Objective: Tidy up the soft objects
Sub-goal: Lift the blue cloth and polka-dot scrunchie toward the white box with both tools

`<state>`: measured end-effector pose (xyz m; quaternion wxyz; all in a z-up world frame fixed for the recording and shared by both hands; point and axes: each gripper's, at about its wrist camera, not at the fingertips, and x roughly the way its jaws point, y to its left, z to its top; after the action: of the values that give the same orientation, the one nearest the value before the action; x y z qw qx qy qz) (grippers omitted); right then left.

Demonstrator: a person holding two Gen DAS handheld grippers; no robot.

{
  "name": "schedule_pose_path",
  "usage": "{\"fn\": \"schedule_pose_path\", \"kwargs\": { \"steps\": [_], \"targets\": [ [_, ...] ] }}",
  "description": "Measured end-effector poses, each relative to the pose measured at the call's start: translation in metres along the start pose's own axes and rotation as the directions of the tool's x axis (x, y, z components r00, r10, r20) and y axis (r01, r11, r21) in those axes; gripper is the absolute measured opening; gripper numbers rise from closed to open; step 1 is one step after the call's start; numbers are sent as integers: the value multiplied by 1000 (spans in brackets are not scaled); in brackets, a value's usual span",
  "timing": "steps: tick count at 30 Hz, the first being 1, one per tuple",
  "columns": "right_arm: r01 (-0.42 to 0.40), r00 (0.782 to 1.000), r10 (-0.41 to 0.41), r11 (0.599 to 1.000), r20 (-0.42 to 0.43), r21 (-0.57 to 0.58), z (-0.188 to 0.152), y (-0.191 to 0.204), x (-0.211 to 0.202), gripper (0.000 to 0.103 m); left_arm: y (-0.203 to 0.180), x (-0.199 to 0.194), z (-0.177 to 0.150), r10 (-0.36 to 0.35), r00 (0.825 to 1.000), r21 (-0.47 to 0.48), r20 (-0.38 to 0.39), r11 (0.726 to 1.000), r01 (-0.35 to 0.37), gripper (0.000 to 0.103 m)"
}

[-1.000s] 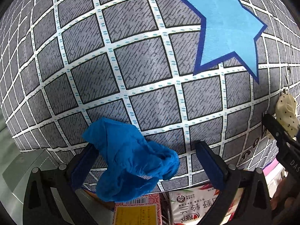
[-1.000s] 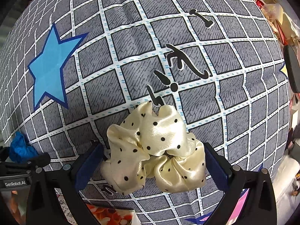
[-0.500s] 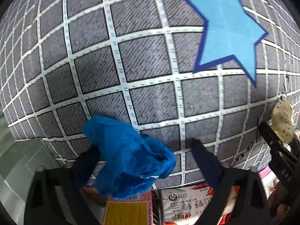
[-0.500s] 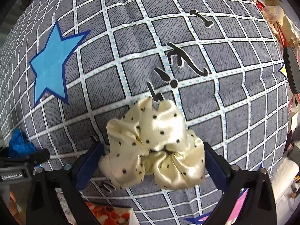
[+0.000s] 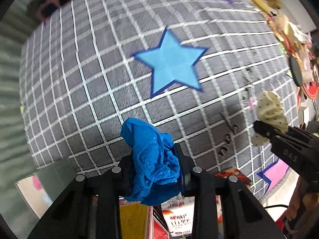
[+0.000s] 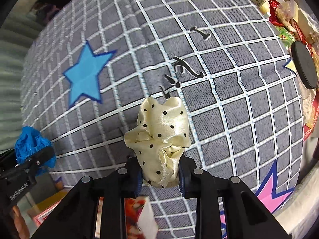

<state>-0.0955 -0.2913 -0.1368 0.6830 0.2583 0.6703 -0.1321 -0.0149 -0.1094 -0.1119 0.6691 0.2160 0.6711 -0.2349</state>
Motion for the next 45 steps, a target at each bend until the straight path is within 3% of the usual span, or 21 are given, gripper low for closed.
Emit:
{"fn": "schedule_pose_path", "kwargs": {
  "steps": [5,13,45],
  "targets": [
    [-71,996,70,997,46,24,-18,11,-30,29,-6,-28,-23,-2,996,18,87,1000,0,34],
    [-112,989,110,994,97,14,-42,34,-61,29,-6,-71,-36,6,989,32,149,999,-11,34],
    [-79,972,93,994,215,-72,-133,133,-128,30,76,-141,-150,-7,953,-24,304,1000,15,34]
  ]
}}
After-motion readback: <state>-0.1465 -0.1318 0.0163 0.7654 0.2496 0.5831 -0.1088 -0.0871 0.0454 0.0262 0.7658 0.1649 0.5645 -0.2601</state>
